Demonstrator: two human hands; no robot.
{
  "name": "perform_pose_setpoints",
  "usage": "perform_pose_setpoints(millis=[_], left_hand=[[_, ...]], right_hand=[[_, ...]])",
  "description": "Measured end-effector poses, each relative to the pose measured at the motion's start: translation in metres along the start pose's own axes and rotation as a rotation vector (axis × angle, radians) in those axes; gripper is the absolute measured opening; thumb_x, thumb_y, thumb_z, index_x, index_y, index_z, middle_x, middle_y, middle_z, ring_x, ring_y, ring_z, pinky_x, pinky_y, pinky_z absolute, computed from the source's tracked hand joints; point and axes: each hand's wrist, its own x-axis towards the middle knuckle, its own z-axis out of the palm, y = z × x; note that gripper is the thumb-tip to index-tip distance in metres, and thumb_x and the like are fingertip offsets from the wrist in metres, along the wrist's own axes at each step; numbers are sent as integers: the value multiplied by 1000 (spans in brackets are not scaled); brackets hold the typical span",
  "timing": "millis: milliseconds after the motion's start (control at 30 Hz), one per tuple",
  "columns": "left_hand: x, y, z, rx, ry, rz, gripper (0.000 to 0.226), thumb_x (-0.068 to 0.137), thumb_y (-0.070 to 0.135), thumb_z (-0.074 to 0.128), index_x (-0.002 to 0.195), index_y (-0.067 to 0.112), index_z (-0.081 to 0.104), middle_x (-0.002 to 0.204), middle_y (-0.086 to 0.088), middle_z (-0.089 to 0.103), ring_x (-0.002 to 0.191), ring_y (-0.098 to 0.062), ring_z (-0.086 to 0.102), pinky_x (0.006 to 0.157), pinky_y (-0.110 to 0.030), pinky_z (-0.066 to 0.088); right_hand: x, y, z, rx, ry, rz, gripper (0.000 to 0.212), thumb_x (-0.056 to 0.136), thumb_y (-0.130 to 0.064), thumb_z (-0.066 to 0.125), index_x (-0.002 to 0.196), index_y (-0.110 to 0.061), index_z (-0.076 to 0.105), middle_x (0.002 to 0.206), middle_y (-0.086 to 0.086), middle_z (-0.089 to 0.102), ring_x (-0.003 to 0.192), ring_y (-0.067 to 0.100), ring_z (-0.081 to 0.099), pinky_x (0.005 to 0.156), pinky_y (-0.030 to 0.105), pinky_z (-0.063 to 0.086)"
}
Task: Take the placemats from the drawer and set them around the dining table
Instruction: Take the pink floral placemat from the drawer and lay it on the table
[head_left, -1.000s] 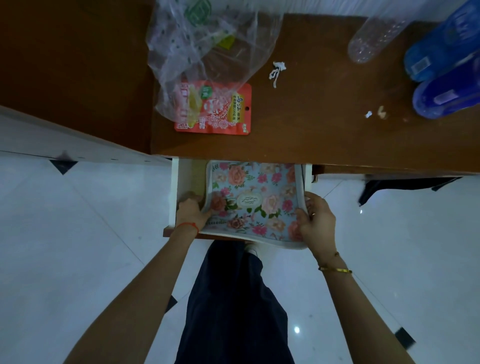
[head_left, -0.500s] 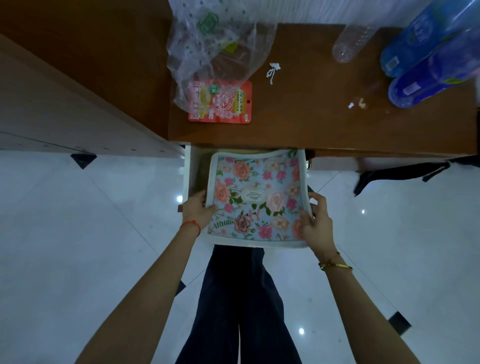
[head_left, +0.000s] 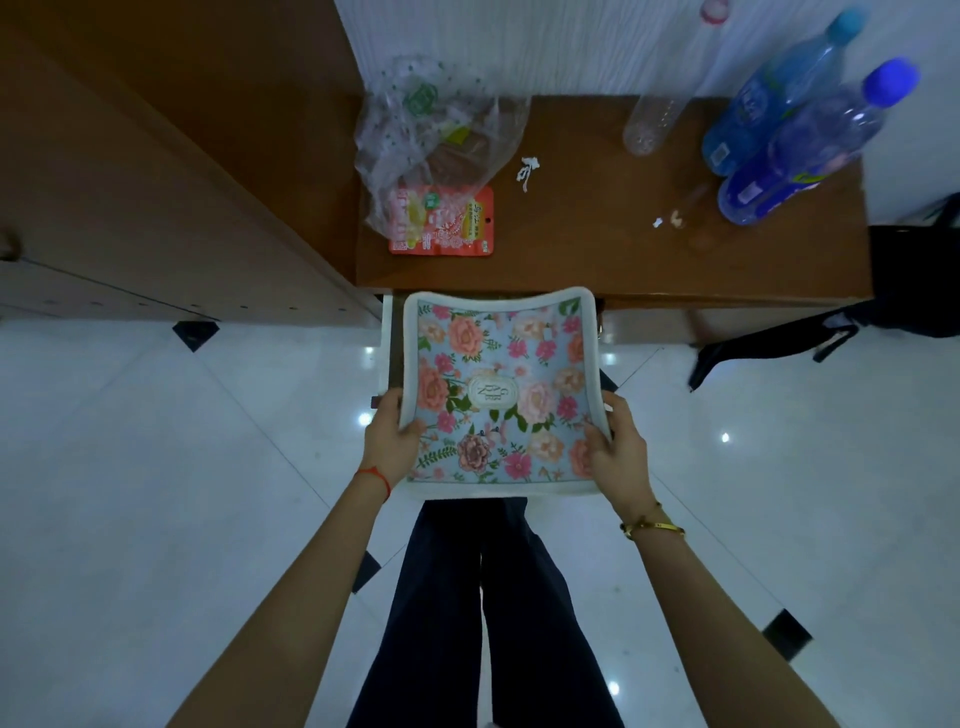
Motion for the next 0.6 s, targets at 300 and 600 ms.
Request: perform_pose_setpoints(millis=[300, 600], left_hand=[[-100, 77, -53, -63, 34, 184, 34, 91, -1, 54, 122, 12, 50, 107, -4, 62, 95, -21, 61, 85, -31, 52], [-157, 146, -91, -70, -77, 380, 37, 91, 0, 56, 124, 16, 50, 113, -3, 62, 102, -20, 61, 89, -34, 52]], right_hand=[[-91, -91, -60, 117, 84, -47, 35, 95, -5, 53, 123, -25, 48, 106, -4, 65, 97, 3, 63, 73, 11, 53], [-164, -146, -95, 174, 259, -79, 27, 93, -7, 60, 117, -17, 56, 102, -9, 65, 88, -10, 63, 71, 9, 51]])
